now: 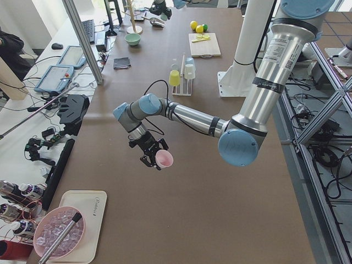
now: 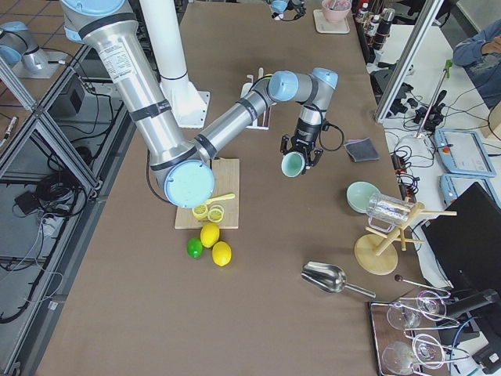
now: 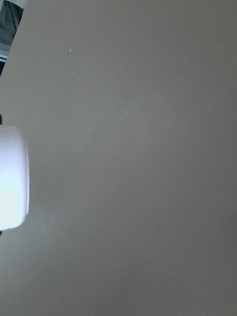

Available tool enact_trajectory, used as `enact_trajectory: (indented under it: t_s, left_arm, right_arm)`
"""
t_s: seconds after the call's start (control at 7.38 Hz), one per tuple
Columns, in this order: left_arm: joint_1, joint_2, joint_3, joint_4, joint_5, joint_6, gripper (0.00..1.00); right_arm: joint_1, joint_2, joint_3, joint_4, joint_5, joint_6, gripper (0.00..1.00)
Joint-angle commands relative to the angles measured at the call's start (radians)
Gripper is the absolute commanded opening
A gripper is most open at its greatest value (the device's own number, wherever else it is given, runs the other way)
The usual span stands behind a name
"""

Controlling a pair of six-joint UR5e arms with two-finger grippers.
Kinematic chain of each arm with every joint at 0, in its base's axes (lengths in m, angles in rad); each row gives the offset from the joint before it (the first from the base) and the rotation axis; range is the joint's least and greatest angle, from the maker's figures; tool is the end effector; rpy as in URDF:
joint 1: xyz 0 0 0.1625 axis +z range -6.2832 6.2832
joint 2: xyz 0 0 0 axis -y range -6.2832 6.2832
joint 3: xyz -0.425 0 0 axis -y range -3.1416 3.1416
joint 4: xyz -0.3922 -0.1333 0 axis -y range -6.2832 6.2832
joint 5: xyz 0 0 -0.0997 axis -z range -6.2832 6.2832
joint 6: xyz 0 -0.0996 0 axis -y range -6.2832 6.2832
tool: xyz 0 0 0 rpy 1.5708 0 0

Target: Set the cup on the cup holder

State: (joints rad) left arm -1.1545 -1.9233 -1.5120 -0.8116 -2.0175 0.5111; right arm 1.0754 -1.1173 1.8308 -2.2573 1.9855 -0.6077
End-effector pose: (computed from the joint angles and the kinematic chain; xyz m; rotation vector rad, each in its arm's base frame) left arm 0.1483 -0.5587 0.5728 -0.4483 0.4723 0.7916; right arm -0.1961 -0.5588 0.3763 0.0525 -0.4342 -1.0921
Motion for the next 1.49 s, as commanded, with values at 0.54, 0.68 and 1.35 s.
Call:
enact_trajectory:
  t_s: [0.54,0.68,1.35]
  left_arm:
    - [-0.002,-0.069,-0.2,-0.16,-0.006,-0.114,0.0]
    - [-0.001,-0.066,-0.188,-0.316,-0.003,-0.187,0.0]
    - [0.144,-0.086,-0.143,-1.02,-0.045,-0.69,0.0]
  right_arm:
    - [-0.04,-0.007,0.097,0.058,0.061,0.046,0.0]
    - [-0.052,-0.003,0.128,0.061,0.044,0.072,0.0]
    - [-0.138,0.038,0.149,0.14,0.025,-0.162,0.0]
